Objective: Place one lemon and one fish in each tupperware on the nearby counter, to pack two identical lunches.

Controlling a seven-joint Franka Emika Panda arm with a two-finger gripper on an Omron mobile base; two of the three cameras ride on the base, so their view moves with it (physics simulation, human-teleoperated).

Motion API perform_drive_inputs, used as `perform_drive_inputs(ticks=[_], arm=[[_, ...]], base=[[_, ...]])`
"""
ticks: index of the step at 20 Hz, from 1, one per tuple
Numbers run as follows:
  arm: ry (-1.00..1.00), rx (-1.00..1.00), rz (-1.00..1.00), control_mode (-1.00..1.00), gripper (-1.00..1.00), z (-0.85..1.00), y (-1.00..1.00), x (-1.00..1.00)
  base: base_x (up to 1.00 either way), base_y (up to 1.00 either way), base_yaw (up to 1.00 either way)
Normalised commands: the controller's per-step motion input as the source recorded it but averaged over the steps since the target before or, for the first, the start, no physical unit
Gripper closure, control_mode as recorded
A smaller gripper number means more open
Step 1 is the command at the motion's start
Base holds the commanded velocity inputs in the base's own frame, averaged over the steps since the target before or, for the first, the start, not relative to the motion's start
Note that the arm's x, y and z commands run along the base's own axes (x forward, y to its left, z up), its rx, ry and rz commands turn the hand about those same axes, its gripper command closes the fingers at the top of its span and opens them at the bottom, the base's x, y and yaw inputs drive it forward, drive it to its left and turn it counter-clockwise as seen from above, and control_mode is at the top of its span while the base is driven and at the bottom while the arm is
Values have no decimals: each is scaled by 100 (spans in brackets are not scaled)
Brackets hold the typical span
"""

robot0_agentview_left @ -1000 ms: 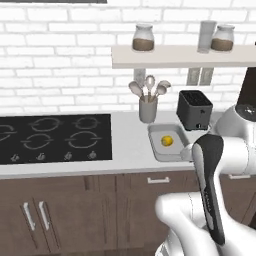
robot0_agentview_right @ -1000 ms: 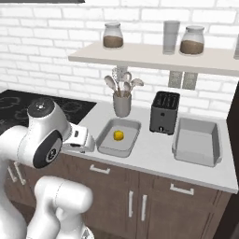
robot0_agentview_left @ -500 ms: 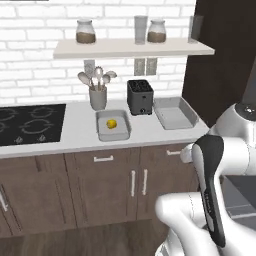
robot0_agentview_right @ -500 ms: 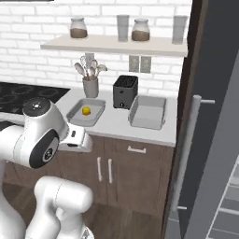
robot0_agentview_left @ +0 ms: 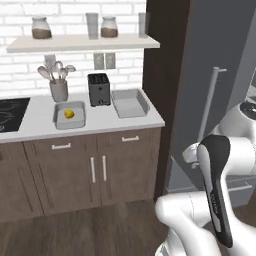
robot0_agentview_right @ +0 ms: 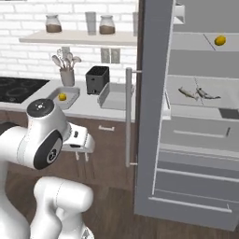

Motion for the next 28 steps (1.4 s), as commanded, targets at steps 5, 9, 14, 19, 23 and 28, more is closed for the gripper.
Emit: perform_drive_inputs(ticks=[5, 9, 14, 19, 23, 28], arm=[[0, 0, 0, 100, -100, 0, 0, 0], [0, 0, 0, 100, -100, 0, 0, 0], [0, 0, 0, 100, -100, 0, 0, 0], [0, 0, 0, 100, -100, 0, 0, 0], [0, 0, 0, 100, -100, 0, 0, 0], [0, 0, 0, 100, -100, 0, 0, 0]], base=[[-36, -99, -19], [-4, -100, -29], [10, -95, -52], [26, -80, -56], [7, -98, -42], [37, -46, 20]])
